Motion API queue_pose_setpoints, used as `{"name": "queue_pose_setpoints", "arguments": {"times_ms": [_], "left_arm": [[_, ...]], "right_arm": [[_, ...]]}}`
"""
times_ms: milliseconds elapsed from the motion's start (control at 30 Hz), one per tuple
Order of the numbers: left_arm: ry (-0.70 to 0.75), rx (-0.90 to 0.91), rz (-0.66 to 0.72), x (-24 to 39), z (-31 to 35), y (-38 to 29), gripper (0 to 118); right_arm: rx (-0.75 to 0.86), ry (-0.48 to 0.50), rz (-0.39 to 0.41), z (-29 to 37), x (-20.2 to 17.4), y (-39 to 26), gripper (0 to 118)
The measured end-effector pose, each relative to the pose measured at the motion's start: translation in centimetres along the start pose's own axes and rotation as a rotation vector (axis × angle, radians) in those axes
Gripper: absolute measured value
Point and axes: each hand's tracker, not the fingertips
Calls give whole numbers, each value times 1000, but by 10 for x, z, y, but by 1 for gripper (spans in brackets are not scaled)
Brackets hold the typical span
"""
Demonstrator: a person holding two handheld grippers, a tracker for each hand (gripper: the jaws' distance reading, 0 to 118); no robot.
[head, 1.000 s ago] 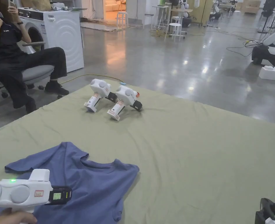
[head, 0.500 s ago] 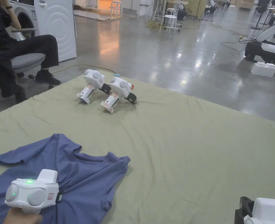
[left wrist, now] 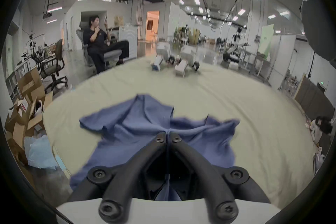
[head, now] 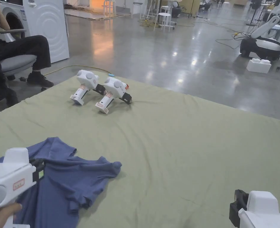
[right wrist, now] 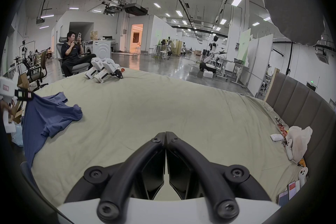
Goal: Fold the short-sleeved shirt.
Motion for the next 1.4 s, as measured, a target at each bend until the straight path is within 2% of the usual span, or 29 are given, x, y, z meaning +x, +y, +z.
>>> {"name": "queue_pose_setpoints", "arguments": {"times_ms": [167, 333, 600, 767, 933, 1100, 1300, 1333, 1400], "left_arm": [[-58, 159, -24, 19, 31, 55, 0], [-153, 272, -118, 65, 53, 109, 0], [-426, 348, -215, 173, 65, 138, 0], [-601, 333, -263, 277, 88, 111, 0], [-770, 230, -287, 368, 79, 68, 0], [-854, 36, -308, 444, 60, 0, 0], [-870, -150, -350, 485, 43, -92, 0], [-868, -168, -349, 486, 42, -103, 2], [-863, -197, -349, 484, 42, -116, 17]], "right_arm": [[24, -9, -23, 6, 9, 5, 0], [63, -17, -50, 16, 19, 13, 0], [132, -55, -103, 46, 48, 20, 0], [165, -105, -124, 69, 74, 15, 0], [178, -185, -150, 95, 108, 1, 0], [152, -277, -188, 114, 142, -20, 0], [103, -338, -211, 127, 172, -44, 0], [94, -343, -214, 128, 174, -47, 0], [77, -346, -225, 128, 178, -52, 0]]}}
